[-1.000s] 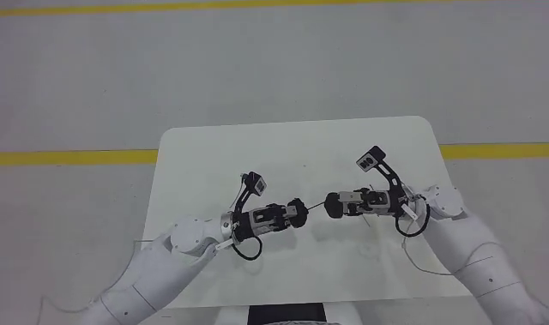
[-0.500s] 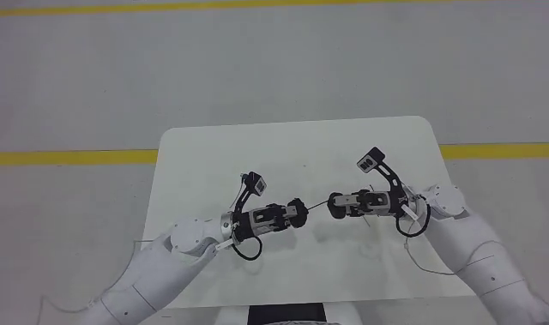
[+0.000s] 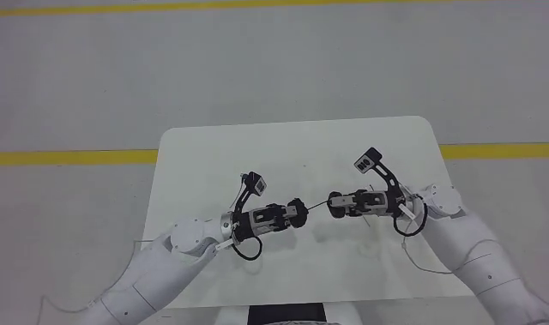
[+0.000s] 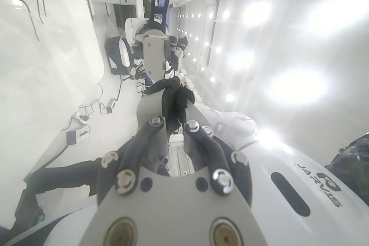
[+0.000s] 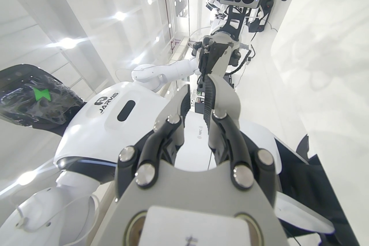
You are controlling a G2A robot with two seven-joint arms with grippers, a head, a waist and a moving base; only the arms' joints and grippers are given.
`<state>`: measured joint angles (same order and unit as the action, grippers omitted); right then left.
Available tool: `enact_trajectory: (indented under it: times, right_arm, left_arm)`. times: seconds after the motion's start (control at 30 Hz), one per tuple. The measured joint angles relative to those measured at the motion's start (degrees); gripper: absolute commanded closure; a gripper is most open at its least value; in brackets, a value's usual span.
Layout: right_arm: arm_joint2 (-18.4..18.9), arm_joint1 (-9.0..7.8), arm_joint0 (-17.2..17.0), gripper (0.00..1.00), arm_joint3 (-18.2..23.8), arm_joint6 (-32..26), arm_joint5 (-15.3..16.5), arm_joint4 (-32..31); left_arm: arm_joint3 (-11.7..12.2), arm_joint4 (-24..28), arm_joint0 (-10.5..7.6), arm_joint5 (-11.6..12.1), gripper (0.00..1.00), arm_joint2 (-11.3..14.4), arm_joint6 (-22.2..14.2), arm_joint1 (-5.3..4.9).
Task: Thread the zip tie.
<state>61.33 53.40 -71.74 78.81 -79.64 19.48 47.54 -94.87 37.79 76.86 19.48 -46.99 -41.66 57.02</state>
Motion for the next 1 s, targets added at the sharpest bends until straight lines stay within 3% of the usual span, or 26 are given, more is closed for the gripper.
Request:
enact_trajectory:
  times: [0.73, 0.9, 1.0]
  right_arm:
    - [-1.01, 1.46, 1.56, 0.87, -2.36, 0.0, 0.0, 0.35]
    - [-0.92, 1.61, 1.6, 0.91, -2.38, 0.0, 0.0, 0.43]
    - [-0.86, 1.68, 1.63, 1.0, -2.43, 0.0, 0.0, 0.42]
  left_arm:
    - [0.0, 0.0, 0.0, 0.0, 1.0, 0.0, 0.0, 0.0]
    - [0.0, 0.0, 0.0, 0.0, 1.0, 0.0, 0.0, 0.0]
    - [0.0, 0.0, 0.0, 0.0, 1.0, 0.0, 0.0, 0.0]
